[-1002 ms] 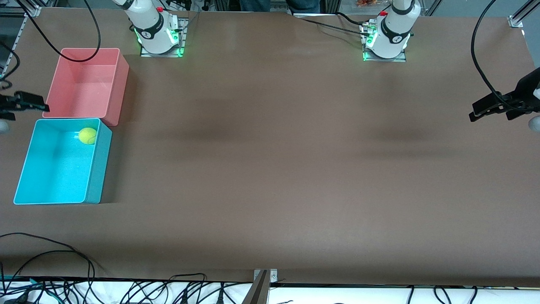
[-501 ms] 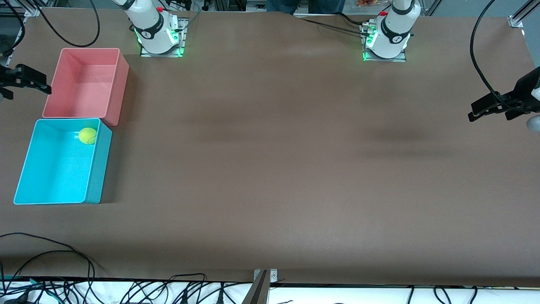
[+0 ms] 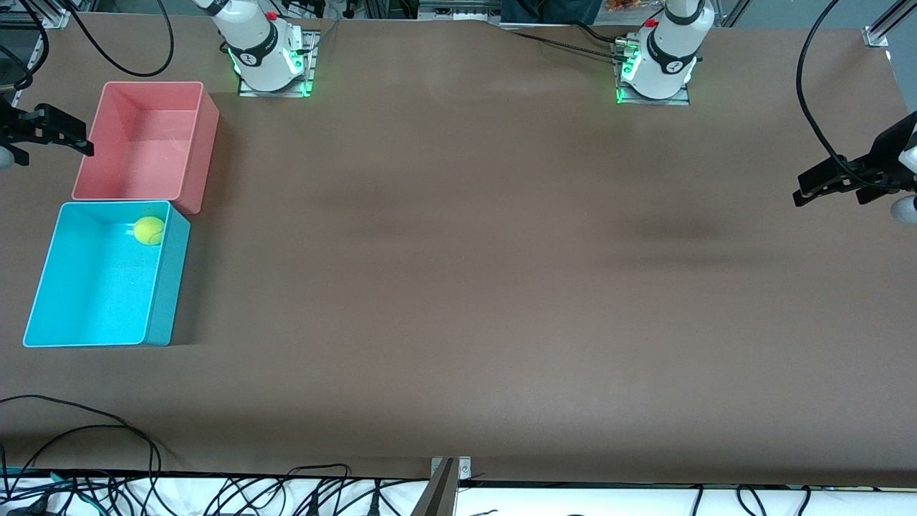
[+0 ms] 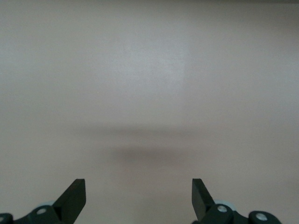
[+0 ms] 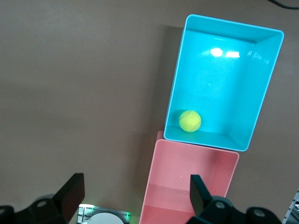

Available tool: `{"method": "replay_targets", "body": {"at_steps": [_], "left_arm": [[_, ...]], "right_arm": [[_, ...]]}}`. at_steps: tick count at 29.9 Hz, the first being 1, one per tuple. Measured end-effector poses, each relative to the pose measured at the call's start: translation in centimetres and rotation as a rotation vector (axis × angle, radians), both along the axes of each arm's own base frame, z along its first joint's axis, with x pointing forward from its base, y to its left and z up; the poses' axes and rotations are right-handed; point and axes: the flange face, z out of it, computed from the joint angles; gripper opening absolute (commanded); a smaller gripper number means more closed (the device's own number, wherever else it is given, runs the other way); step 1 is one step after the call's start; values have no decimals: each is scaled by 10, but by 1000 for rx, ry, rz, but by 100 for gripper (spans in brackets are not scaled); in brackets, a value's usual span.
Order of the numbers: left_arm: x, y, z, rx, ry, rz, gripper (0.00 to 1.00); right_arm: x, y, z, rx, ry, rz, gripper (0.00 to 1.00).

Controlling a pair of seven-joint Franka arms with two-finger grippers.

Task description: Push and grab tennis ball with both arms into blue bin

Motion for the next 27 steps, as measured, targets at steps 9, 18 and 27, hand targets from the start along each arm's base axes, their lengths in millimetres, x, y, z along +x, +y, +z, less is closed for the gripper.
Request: {"method": "replay_targets", "body": {"at_steps": [9, 18, 27], "left_arm": [[0, 0, 0, 0, 0, 0, 100], [0, 0, 0, 0, 0, 0, 100], [0, 0, 0, 0, 0, 0, 100]], "right_arm": [[1, 2, 2, -16, -1, 7, 100], [1, 5, 2, -18, 0, -13, 100], [2, 8, 2, -17, -7, -122, 100]]}}
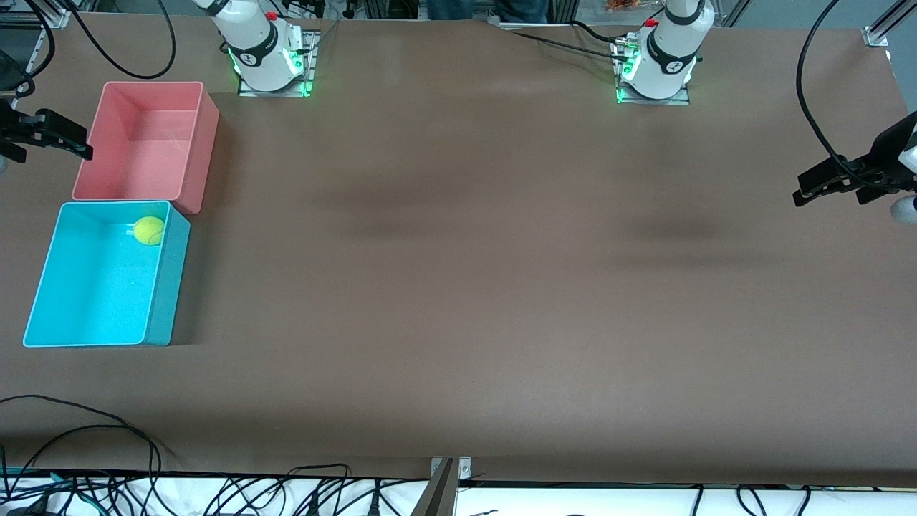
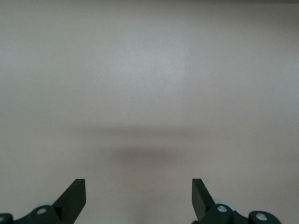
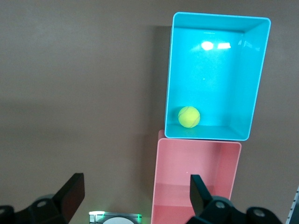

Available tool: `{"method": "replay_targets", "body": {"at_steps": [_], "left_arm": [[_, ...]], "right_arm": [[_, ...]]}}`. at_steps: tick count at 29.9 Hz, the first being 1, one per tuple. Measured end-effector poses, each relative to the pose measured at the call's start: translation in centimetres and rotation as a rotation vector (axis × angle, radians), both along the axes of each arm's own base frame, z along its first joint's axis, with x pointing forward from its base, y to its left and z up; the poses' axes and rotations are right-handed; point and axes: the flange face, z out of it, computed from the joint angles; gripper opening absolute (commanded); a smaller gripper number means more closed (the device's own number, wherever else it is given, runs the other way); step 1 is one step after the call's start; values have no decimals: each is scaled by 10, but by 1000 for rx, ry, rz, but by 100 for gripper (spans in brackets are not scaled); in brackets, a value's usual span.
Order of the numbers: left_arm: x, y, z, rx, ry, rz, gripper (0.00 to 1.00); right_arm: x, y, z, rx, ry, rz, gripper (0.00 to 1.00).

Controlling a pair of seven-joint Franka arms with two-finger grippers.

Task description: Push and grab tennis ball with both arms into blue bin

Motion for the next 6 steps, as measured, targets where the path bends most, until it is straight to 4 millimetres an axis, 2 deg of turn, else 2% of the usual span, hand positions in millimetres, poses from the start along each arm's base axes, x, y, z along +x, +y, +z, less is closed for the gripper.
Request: {"method": "replay_targets", "body": {"at_steps": [6], "left_arm": [[0, 0, 0, 0, 0, -2, 100]], "right_arm": [[0, 1, 0, 4, -1, -11, 100]]}}
